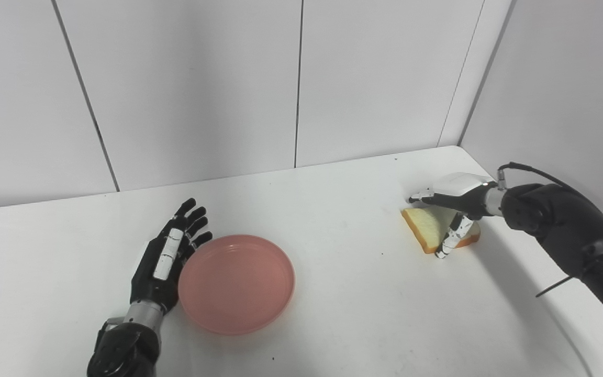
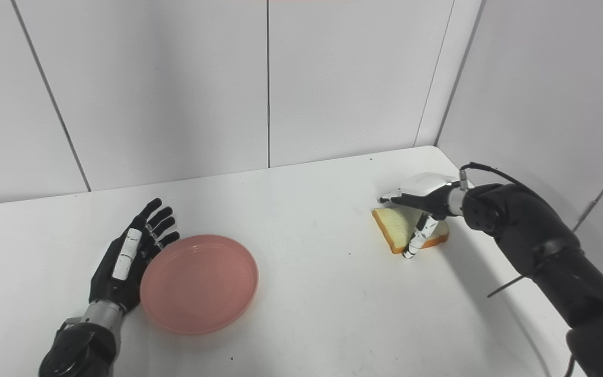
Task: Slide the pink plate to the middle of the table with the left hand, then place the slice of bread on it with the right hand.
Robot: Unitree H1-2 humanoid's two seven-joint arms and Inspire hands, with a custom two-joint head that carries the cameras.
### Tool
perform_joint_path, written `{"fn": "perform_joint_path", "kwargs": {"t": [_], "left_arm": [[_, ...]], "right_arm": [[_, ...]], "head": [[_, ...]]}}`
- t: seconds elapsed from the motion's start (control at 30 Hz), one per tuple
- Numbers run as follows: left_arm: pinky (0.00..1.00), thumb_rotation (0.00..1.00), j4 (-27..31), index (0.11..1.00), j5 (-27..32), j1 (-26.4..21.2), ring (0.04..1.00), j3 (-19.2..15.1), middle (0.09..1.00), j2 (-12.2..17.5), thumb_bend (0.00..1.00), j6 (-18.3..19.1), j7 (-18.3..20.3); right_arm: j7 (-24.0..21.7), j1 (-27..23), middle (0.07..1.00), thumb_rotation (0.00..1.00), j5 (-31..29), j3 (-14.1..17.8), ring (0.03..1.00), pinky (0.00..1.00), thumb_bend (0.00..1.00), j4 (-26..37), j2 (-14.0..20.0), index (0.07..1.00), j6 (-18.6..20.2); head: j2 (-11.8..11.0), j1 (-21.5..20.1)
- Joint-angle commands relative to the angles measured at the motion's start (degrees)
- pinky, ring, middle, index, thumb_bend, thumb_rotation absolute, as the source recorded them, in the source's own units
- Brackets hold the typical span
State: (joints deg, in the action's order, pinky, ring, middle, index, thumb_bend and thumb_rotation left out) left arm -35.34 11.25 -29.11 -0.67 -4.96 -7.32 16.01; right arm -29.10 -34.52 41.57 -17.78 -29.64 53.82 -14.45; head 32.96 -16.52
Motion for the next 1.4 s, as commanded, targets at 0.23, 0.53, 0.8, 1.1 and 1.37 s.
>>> {"fn": "perform_joint_path", "kwargs": {"t": [0.23, 0.53, 0.8, 1.1, 1.37], "left_arm": [[0.84, 0.72, -1.67, 0.869, 0.67, 3.78, 0.909, 0.3, 0.886, -0.75, 0.9, 2.02, 0.52], [0.83, 0.73, -1.89, 0.866, 0.41, 3.43, 0.907, 0.46, 0.884, -0.49, 0.89, 2.01, 0.88], [0.82, 0.72, -2.04, 0.865, 0.56, 3.32, 0.907, 0.48, 0.887, -0.51, 0.9, 2.15, 1.13], [0.83, 0.72, -1.88, 0.863, 0.48, 3.33, 0.908, 0.56, 0.886, -0.59, 0.91, 2.19, 1.15], [0.82, 0.73, -1.79, 0.863, 0.2, 3.5, 0.905, 0.75, 0.885, -0.79, 0.9, 2.04, 0.99]], "right_arm": [[0.79, -1.25, 0.914, 0.31, 2.68, -2.05, 0.919, 0.89, 1.0, -0.72, 1.57, 0.898, 0.96], [-0.39, -1.98, 0.507, 0.01, 1.62, -2.81, 0.522, 0.48, 0.58, -2.01, 1.3, 0.52, 1.72], [1.58, -2.06, 0.501, 0.0, 3.58, -4.21, 0.558, 0.49, 0.53, -2.27, 1.8, 0.473, 0.8], [-0.3, -2.05, 0.521, 0.0, 2.04, -3.62, 0.54, 0.48, 0.52, -0.41, 1.92, 0.458, 2.03], [-1.38, -2.72, 0.476, 0.0, 1.64, -2.76, 0.437, 0.38, 0.53, 5.43, 2.38, 0.504, 1.22]], "head": [[0.16, 0.01], [0.3, -0.09], [0.36, -0.03], [0.44, 0.18], [0.47, 0.84]]}}
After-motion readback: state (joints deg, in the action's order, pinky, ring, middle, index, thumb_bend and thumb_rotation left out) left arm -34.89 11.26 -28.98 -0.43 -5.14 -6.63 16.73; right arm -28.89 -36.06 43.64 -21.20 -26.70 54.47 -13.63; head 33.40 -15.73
